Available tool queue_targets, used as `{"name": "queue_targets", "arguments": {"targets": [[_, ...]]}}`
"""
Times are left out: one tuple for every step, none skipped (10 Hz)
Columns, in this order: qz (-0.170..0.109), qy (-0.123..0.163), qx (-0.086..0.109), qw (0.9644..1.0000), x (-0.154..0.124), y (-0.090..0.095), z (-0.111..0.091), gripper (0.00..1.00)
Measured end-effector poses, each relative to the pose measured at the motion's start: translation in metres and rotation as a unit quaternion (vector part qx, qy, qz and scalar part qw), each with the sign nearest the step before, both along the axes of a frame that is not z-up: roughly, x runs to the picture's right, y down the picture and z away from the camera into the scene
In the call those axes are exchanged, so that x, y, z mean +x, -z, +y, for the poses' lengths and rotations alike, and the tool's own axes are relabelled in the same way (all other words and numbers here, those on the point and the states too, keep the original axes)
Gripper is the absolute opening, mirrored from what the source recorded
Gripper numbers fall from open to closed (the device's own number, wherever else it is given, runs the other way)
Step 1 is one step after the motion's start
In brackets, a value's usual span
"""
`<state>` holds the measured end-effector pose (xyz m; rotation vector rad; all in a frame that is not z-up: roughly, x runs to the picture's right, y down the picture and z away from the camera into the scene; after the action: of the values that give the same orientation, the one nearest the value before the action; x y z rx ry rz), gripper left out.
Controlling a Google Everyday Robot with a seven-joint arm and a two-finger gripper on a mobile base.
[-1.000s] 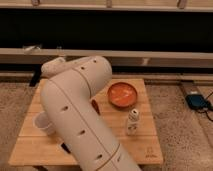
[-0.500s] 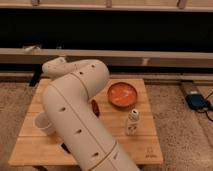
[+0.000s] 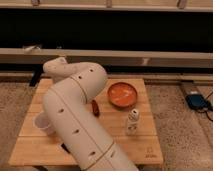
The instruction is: Place the white sponge in the ceramic bowl
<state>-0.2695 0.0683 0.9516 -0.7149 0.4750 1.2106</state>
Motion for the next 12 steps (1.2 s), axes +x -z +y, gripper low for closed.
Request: {"name": "queue_targets", "arguments": {"targets": [[0.002, 0.0, -0.004, 1.0, 0.001, -0.002, 0.0, 0.65], [0.003, -0.001, -0.006, 1.0, 0.002, -0.003, 0.0, 0.58], [0.006, -0.006, -0.011, 0.9999, 0.006, -0.004, -0.001, 0.45], [0.009, -0.014, -0.016, 0.9997, 0.011, -0.004, -0.001, 0.34], [0.008, -0.021, -0.017, 0.9996, 0.016, -0.001, -0.005, 0.25], [0.004, -0.03, -0.014, 0.9995, 0.019, 0.005, -0.012, 0.15], [-0.003, -0.037, -0.006, 0.9993, 0.02, 0.016, -0.023, 0.05], [-0.011, -0.043, 0.002, 0.999, 0.021, 0.028, -0.034, 0.01], [-0.02, -0.051, 0.016, 0.9984, 0.028, 0.047, -0.054, 0.0], [-0.024, -0.059, 0.032, 0.9975, 0.037, 0.064, -0.073, 0.0], [-0.026, -0.067, 0.045, 0.9964, 0.047, 0.075, -0.091, 0.0], [-0.024, -0.074, 0.057, 0.9954, 0.059, 0.079, -0.106, 0.0]]}}
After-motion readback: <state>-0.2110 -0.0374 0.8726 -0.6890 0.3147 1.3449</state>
